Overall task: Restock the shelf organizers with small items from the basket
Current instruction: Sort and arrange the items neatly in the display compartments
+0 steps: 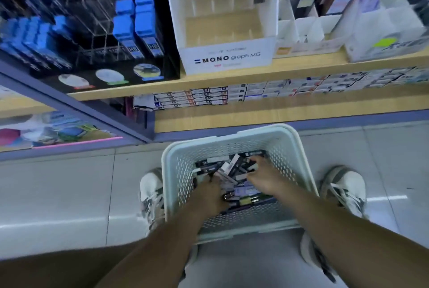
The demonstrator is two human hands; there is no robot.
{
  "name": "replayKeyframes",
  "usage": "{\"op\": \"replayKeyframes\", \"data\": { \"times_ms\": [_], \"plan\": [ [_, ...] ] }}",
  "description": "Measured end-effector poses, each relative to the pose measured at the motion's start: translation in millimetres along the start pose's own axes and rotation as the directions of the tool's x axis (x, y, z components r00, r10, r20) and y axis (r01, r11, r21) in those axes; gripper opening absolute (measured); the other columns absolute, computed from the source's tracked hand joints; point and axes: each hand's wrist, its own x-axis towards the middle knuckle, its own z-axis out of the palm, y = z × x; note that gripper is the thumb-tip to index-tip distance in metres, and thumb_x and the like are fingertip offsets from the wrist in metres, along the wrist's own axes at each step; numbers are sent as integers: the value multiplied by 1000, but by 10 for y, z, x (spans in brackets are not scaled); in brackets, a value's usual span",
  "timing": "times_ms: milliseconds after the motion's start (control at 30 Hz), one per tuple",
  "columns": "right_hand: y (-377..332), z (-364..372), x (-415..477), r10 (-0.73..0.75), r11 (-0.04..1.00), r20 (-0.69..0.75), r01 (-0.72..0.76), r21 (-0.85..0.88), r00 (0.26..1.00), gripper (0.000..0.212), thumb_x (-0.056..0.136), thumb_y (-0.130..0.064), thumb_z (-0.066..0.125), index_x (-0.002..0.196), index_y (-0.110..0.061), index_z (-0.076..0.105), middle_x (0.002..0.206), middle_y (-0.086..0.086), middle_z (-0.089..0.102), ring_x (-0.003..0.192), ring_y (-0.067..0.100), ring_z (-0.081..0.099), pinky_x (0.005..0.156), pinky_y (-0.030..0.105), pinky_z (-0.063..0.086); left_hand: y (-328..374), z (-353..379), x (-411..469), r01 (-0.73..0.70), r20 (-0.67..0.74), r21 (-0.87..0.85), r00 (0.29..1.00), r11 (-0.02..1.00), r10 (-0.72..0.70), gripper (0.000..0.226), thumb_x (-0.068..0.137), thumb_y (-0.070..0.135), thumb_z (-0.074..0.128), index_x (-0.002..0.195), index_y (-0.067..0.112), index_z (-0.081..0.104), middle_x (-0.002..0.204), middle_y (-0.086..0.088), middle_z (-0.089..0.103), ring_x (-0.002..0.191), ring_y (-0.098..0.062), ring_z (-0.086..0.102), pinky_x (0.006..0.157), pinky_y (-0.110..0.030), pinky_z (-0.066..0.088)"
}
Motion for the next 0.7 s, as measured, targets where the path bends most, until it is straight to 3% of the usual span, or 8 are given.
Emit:
{"op": "replayKeyframes", "data": {
  "times_ms": [133,267,367,433,533,600,700],
  "plan": [
    [80,161,183,9,996,-38,-12,-84,999,71,89,-19,53,151,-30,20,153,9,32,118,34,52,84,38,40,-52,100,138,-64,-106,152,991,986,81,80,74,48,73,137,14,39,130,-11,43,118,-32,45,96,-39,44],
    [85,365,227,-38,991,-21,35,-130,999,72,85,-18,63,149,-25,29,150,10,32,127,35,43,103,43,42,-84,176,229,-55,-120,222,989,973,83,77,68,49,75,130,21,40,125,-3,40,118,-31,41,93,-45,45],
    [124,383,251,-51,996,30,53,-69,998,75,75,-20,64,144,-27,36,139,11,47,119,31,52,99,42,46,-83,112,228,-35,-112,155,992,987,53,71,75,35,75,134,19,38,124,-9,42,112,-32,50,90,-41,46],
    [129,359,258,-60,990,74,69,-124,995,71,77,-25,65,143,-26,39,136,8,54,119,30,55,100,40,46,-111,102,252,-56,-106,154,992,986,73,66,82,33,69,137,18,36,124,-13,49,110,-32,54,89,-36,45],
    [104,332,252,-47,988,142,67,-139,989,61,84,-30,66,140,-24,43,134,6,56,117,27,55,95,35,46,-102,163,240,-134,-40,113,989,984,139,43,89,29,60,130,18,51,126,-10,59,111,-27,57,88,-29,44],
    [72,345,248,-38,996,213,53,-66,976,48,87,-30,64,132,-22,49,126,5,59,108,24,59,84,31,47,-74,197,196,-145,25,36,989,989,144,35,92,29,58,125,18,57,125,-10,61,110,-25,59,83,-25,42],
    [39,364,231,-11,979,257,-41,199,966,37,94,-31,59,129,-19,53,122,4,61,102,19,63,79,27,49,-13,138,146,-94,47,-155,994,983,103,26,96,32,51,109,13,62,111,-10,65,95,-21,59,68,-23,33]
  ]
}}
